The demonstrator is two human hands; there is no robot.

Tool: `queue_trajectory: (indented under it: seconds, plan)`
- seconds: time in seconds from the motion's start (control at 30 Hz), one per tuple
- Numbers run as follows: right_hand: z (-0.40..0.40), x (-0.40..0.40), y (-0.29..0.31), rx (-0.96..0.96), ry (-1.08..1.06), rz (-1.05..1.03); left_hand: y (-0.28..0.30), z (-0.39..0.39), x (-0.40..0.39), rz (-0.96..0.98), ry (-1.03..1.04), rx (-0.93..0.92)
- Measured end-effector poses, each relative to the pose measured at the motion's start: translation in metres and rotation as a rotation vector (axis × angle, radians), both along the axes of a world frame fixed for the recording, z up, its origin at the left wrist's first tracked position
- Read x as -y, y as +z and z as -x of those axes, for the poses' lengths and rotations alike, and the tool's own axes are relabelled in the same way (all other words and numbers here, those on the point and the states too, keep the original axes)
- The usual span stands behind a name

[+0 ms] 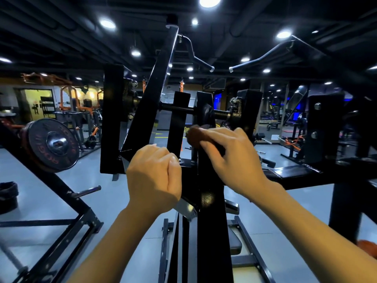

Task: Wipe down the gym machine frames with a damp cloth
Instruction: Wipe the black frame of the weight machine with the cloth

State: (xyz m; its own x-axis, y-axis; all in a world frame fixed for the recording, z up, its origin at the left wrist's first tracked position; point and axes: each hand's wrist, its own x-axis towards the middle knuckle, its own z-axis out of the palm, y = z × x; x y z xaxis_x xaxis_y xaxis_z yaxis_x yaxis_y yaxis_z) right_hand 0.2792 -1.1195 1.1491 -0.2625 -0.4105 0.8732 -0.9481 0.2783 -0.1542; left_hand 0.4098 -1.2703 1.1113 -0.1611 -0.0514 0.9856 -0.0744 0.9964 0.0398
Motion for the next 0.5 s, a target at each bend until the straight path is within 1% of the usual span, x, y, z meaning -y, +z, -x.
queue_trajectory:
  seconds: [0.07, 0.17, 0.2, 0.3, 0.33, 0.4, 0.47, 0.5]
  plan:
    - [0.009, -0.005, 0.001, 0.024, -0.024, 0.010, 0.000, 0.000, -0.001, -0.006, 0.001, -0.012]
    - [0.020, 0.013, 0.021, 0.128, -0.064, 0.100, 0.001, -0.001, -0.001, -0.016, -0.001, 0.013]
    - [0.016, 0.019, 0.022, 0.128, -0.061, 0.103, 0.001, -0.001, -0.002, -0.016, 0.003, 0.022]
    - [-0.005, 0.011, 0.009, -0.004, -0.054, 0.012, 0.000, -0.002, -0.002, -0.015, 0.023, 0.025]
    - [-0.007, 0.004, 0.003, -0.014, -0.046, -0.001, 0.001, -0.001, -0.002, -0.018, 0.020, 0.023]
    - [0.004, 0.002, 0.006, 0.039, -0.095, 0.039, 0.001, -0.001, -0.003, -0.029, 0.010, 0.014]
    - [0.016, 0.014, 0.023, 0.127, -0.178, 0.090, 0.000, -0.001, -0.003, -0.035, -0.016, 0.009]
    - [0.017, 0.022, 0.029, 0.129, -0.174, 0.095, 0.000, -0.001, -0.003, -0.034, -0.022, 0.005]
